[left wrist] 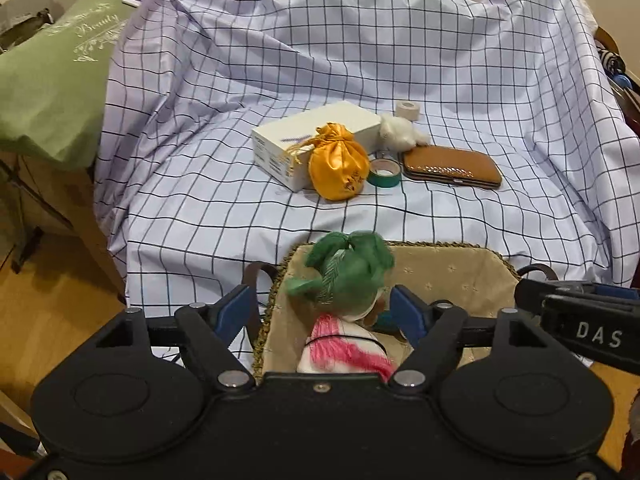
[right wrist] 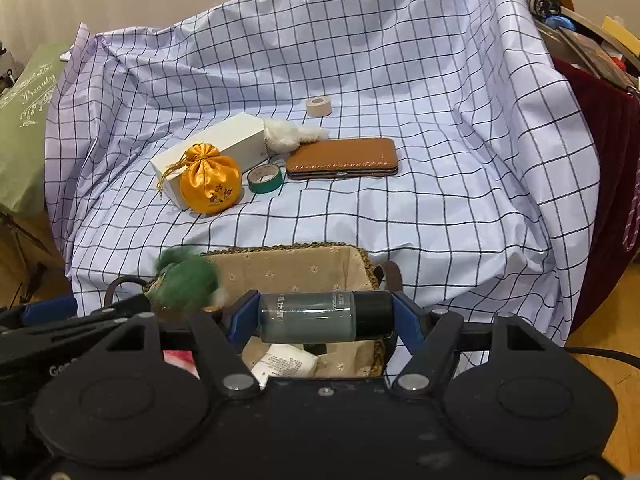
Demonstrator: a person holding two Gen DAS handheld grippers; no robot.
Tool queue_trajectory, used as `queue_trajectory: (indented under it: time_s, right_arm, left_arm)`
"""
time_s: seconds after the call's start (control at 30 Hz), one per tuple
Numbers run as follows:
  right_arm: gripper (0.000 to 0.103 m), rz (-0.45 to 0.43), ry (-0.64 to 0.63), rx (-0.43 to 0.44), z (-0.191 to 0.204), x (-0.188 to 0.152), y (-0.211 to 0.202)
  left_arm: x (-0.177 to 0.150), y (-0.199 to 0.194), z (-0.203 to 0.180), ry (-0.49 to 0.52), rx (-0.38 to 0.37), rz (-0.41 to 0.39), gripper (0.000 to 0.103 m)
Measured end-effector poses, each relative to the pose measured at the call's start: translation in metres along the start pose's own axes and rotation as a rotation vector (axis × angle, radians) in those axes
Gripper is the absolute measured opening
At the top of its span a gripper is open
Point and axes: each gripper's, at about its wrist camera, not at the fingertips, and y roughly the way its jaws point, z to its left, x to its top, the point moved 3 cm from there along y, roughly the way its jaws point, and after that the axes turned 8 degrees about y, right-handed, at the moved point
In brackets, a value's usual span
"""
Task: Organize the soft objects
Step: 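Open both grippers to drop the plush toy and bottle into the basket, then move both tools from the basket toward the remaining items on the cloth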
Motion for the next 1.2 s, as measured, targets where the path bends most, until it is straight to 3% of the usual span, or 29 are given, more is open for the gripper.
queue_trajectory:
  time_s: [0.37, 1.2]
  right_arm:
    - [0.07, 0.02, -0.031, 0.012, 0.006, -0.004, 0.004]
    - [0.074, -0.03, -0.03, 0.023, 0.0, -0.01, -0.011]
  left_arm:
    - [0.001, -0.007, -0.001, 0.022, 0.055, -0.023, 0.077]
    - [-0.009, -0.003, 0.004, 0.027, 0.047, 0.011, 0.084]
